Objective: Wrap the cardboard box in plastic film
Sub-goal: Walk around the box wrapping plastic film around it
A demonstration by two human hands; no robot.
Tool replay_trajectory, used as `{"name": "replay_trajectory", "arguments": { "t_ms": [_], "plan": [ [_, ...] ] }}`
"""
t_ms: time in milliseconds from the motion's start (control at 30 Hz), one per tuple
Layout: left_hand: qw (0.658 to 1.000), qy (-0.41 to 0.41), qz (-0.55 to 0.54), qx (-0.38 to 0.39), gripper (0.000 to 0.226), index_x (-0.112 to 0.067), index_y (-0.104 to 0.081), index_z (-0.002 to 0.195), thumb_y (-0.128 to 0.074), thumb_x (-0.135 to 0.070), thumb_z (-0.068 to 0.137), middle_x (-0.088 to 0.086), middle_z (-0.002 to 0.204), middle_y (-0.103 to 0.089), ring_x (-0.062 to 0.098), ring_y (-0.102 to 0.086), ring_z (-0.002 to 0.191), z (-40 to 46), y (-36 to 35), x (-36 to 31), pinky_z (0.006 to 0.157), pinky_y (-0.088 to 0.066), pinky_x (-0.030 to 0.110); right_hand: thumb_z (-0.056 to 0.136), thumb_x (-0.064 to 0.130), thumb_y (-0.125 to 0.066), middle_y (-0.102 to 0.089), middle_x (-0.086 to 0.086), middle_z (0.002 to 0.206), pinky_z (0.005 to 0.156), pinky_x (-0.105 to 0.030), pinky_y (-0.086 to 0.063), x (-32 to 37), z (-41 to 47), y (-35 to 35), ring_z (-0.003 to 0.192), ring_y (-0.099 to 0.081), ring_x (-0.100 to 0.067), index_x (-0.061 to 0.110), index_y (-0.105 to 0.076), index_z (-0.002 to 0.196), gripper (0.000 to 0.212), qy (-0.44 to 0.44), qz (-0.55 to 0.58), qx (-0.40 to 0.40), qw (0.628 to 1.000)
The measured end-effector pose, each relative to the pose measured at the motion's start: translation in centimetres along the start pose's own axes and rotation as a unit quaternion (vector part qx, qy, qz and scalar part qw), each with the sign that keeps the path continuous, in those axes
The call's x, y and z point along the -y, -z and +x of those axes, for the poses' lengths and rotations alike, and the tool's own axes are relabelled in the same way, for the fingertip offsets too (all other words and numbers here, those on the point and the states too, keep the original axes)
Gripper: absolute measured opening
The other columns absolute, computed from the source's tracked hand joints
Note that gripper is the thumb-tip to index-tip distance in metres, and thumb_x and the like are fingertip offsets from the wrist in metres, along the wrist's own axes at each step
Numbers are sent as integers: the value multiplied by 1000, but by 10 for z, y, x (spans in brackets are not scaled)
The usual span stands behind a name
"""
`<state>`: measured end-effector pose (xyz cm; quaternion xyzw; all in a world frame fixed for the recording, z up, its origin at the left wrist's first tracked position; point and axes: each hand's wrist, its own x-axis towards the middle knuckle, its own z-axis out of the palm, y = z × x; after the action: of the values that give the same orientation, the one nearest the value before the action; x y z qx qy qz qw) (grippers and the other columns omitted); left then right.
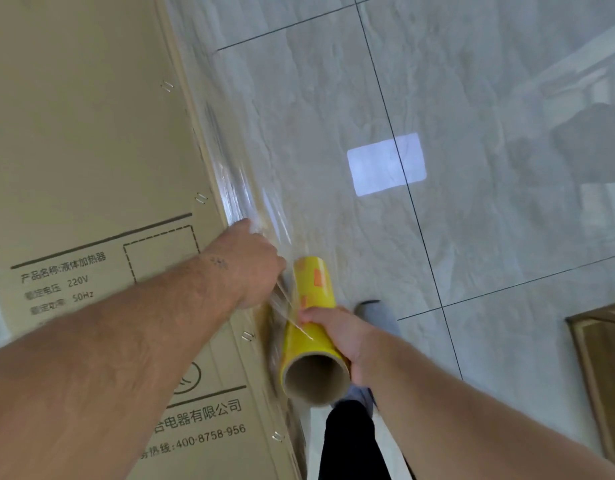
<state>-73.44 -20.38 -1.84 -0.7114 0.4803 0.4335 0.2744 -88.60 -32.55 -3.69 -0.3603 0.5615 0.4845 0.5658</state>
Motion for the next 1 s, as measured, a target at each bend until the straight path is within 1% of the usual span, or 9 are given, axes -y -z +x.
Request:
{"name": "replay_trajectory", "arguments": {
  "t_ms": [100,267,400,500,567,700,800,900,1000],
  "plan": [
    [1000,-4,2,7,39,-26,-56,133,-46,-20,95,-3,130,-64,21,-52,132,-3,5,-9,128,-4,54,72,60,-89,-72,-17,122,102,-57,-64,9,-6,10,105,-78,-38,21,-55,134,81,1,-202,-29,979],
    [999,34,-4,20,38,-28,-51,139,-42,-36,102,0,140,-60,24,-50,134,2,-6,-18,119,-26,48,79,81,-79,-72,-17,121,92,-48,-67,24,2,1,100,-76,-35,18,-61,133,84,-18,-291,-8,957],
    [998,34,46,27,38,-31,-61,131,-41,-49,104,-1,133,-62,23,-54,124,-3,-26,-40,103,-35,42,52,82,-77,-72,-15,125,86,-52,-69,4,12,-10,101,-78,-37,32,-52,151,113,-2,-184,-5,983],
    [998,52,32,17,37,-30,-63,131,-41,-45,104,0,132,-61,24,-53,125,-3,-29,-47,103,-35,42,75,72,-81,-82,-15,119,97,-63,-65,-21,15,-2,105,-81,-36,23,-62,143,86,-33,9,23,999],
    [998,61,11,10,37,-29,-63,132,-42,-42,105,-1,132,-61,23,-53,125,-2,-27,-46,103,-36,41,86,61,-84,-84,-19,114,102,-59,-63,-33,11,0,105,-82,-36,12,-67,137,72,-52,115,53,991],
    [999,51,18,2,36,-29,-63,130,-41,-39,104,-2,129,-62,22,-55,123,-2,-30,-45,103,-38,41,82,47,-90,-83,-23,113,92,-51,-65,-37,15,-4,97,-81,-38,5,-66,138,74,-42,200,76,976],
    [999,46,12,-19,32,-31,-58,130,-43,-39,102,-3,129,-61,22,-55,123,-7,-32,-47,104,-38,42,79,50,-88,-82,-20,106,100,-56,-64,-43,14,-1,88,-80,-37,8,-66,136,74,-20,116,56,991],
    [999,47,16,-15,37,-31,-55,137,-43,-40,103,0,138,-56,25,-50,129,-16,-31,-58,108,-34,44,53,58,-88,-75,-18,123,98,-64,-65,-59,9,3,100,-80,-41,24,-50,150,110,10,-53,4,999],
    [998,30,55,-8,38,-31,-60,136,-46,-34,101,2,140,-50,27,-44,131,-23,-30,-68,111,-31,48,46,68,-87,-69,-14,129,98,-54,-65,-61,6,4,106,-77,-37,24,-46,156,125,12,-206,-35,978]
  ]
}}
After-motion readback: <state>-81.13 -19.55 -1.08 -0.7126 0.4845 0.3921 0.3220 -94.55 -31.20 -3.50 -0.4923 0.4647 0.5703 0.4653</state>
